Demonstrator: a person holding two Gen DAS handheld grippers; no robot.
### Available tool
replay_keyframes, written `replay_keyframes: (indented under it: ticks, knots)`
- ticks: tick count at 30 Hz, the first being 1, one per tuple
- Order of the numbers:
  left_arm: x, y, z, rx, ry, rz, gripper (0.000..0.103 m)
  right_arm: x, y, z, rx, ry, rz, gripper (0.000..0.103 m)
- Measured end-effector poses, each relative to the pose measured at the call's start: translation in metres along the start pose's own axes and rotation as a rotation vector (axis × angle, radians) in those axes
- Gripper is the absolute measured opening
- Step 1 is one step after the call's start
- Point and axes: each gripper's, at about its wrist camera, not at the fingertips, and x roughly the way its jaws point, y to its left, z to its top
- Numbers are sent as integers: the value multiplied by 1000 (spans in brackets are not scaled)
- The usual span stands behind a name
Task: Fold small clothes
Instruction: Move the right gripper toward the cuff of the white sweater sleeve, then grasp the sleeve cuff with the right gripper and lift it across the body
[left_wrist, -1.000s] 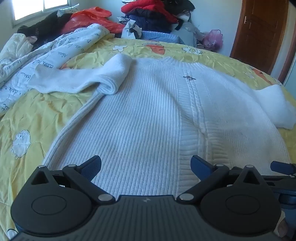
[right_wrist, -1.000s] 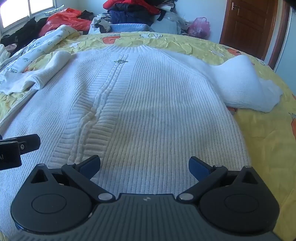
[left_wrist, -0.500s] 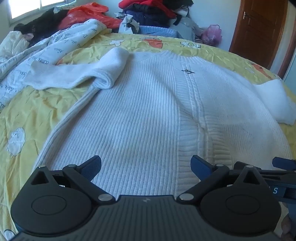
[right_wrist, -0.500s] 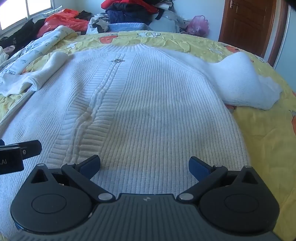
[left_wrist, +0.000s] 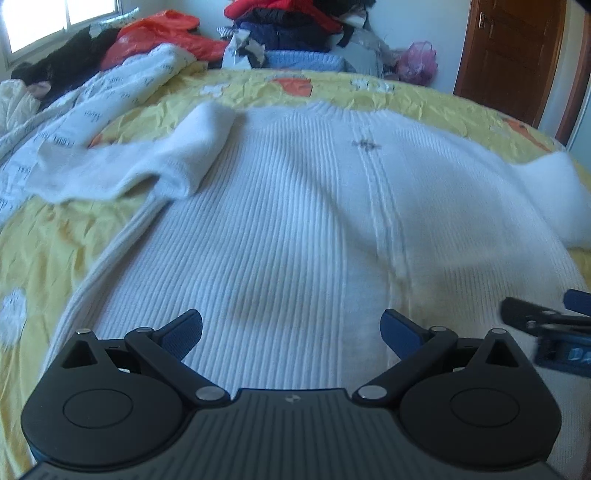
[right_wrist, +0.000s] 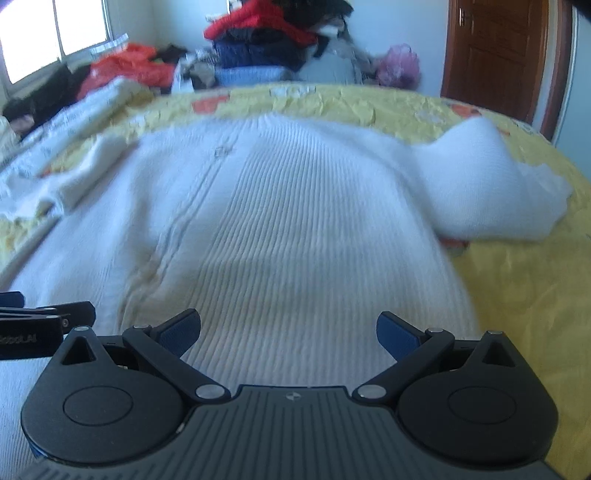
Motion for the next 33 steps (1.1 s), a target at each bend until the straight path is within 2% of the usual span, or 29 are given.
replay_keyframes:
  ticks: [5,8,10,12,17,20,23,28,29,30,33]
  knots:
    - [22,-12,17,-2,-31,-39,103,8,-52,23,45,-39,-18,103]
    - [40,-21,22,14,-23,-45,103,7,-93,30,87,-105,-45,103]
    - [53,-25,20,24,-12,-44,103,3,-127,33,143,-165,-61,103]
    - [56,-29,15,48,-46,-31,103,0,-166,41,207,-223,-54,103]
    - [57,-31,2,64,-149,-31,103,8,-267,69,384,-274,-126,100]
    - [57,-30,1,54,-162,-34,103,17,-315,83,492,-286,-164,96]
    - [57,-30,1,52,-167,-34,103,39,-360,95,614,-271,-163,91]
    - [57,-31,1,50,-166,-39,103,76,-409,96,759,-210,-150,82]
    - [57,-30,1,49,-166,-39,103,83,-414,93,793,-214,-134,84]
    - [57,-30,0,48,-166,-40,103,83,-418,93,799,-242,-119,82]
    - [57,-30,0,47,-165,-40,103,94,-417,95,810,-253,-90,75]
